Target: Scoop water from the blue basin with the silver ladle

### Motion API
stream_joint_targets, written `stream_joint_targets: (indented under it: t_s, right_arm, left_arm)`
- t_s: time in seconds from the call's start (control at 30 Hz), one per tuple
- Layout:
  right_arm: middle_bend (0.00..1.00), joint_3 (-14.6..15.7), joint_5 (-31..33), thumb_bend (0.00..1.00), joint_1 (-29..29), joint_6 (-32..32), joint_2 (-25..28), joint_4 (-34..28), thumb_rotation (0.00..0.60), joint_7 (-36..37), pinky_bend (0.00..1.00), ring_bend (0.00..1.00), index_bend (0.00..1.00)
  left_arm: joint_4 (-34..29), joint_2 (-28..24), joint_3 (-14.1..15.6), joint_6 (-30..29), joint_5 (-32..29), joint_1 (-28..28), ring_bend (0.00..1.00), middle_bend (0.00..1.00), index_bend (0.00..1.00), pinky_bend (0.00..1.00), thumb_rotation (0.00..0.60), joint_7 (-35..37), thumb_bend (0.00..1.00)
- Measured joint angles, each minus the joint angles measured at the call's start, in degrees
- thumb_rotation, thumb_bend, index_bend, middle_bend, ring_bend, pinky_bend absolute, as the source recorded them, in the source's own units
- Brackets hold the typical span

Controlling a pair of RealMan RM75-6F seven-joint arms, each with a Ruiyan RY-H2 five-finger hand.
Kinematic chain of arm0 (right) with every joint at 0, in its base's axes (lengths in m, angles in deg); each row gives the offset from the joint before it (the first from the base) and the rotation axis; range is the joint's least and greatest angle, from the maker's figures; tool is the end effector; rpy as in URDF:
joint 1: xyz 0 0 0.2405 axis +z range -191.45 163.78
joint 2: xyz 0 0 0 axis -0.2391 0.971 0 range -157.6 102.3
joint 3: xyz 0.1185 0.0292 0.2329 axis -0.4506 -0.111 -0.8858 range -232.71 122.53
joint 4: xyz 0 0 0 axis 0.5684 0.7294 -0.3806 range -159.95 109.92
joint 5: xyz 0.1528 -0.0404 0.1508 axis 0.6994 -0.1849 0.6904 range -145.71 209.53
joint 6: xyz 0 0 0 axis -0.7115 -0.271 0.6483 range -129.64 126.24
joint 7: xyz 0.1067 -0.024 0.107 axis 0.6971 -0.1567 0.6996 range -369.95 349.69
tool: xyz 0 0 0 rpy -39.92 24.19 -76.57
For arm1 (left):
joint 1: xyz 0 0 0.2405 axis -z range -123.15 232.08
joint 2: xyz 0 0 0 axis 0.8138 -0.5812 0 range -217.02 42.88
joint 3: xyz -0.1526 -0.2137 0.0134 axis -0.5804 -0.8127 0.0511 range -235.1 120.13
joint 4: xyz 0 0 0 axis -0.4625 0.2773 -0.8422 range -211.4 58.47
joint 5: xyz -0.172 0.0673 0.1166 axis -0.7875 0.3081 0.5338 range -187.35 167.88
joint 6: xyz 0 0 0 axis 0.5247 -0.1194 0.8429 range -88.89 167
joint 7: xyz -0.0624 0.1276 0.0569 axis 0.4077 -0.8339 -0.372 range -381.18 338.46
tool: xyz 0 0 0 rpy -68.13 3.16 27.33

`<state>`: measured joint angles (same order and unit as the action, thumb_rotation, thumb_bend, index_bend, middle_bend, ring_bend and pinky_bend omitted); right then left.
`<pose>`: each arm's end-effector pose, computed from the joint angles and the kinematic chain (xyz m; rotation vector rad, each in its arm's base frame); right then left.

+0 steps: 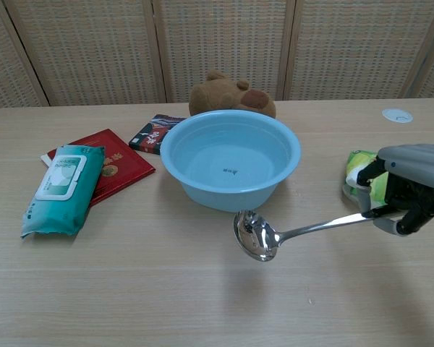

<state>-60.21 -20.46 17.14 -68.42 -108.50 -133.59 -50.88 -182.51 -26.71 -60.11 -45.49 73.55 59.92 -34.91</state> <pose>-0.1841 -0.2702 0.0041 1.7728 -1.0558 0.6641 -0.2804 0.1891 0.1545 -1.4073 -0.8835 -0.8360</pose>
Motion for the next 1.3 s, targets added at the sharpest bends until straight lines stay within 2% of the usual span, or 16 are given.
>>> stream_joint_targets:
  t_s: [0.3,0.43,0.57,0.73,0.87,1.3]
  right_arm:
    - [0.92,-4.72,3.88,0.96,4.66,-2.73,3.2,-6.54,0.6,-7.7,1.0,0.85,0.68]
    - [0.92,-8.85,9.55,0.96,9.1,-4.56,2.99,-7.09,0.6,-13.06,1.0,0.85,0.68]
    - [0.92,-13.05,17.31,0.96,15.04,-6.06,1.22,-4.4,0.6,-18.62,1.0,0.85,0.68]
    - [0.92,-16.74,25.02,0.96,22.86,-7.28,-2.56,3.43,0.6,-24.19,1.0,0.85,0.68]
    - [0.93,-17.13,26.18,0.96,26.51,-7.31,-5.89,10.77,0.6,-26.79,1.0,0.85,0.68]
    - [0.93,-12.24,20.7,0.96,33.38,-4.1,-18.5,38.66,0.6,-29.5,1.0,0.85,0.69]
  left_arm:
    - [0.48,-0.06,-0.58,1.04,-1.49,0.57,0.0,0.0,0.0,0.0,0.6,0.5,0.0]
    - [0.77,-0.04,-1.07,1.99,-2.91,1.06,0.0,0.0,0.0,0.0,0.6,0.71,0.0]
    - [1.01,0.06,-1.66,2.73,-4.21,1.62,0.0,0.0,0.0,0.0,0.6,0.71,0.0]
    - [1.25,0.16,-2.06,3.21,-5.35,1.94,0.0,0.0,0.0,0.0,0.6,0.72,0.0]
    - [1.7,0.28,-2.65,3.99,-7.29,2.36,0.0,0.0,0.0,0.0,0.6,0.78,0.0]
    - [2.93,1.28,-3.79,5.48,-11.14,3.62,0.0,0.0,0.0,0.0,0.6,-0.91,0.0]
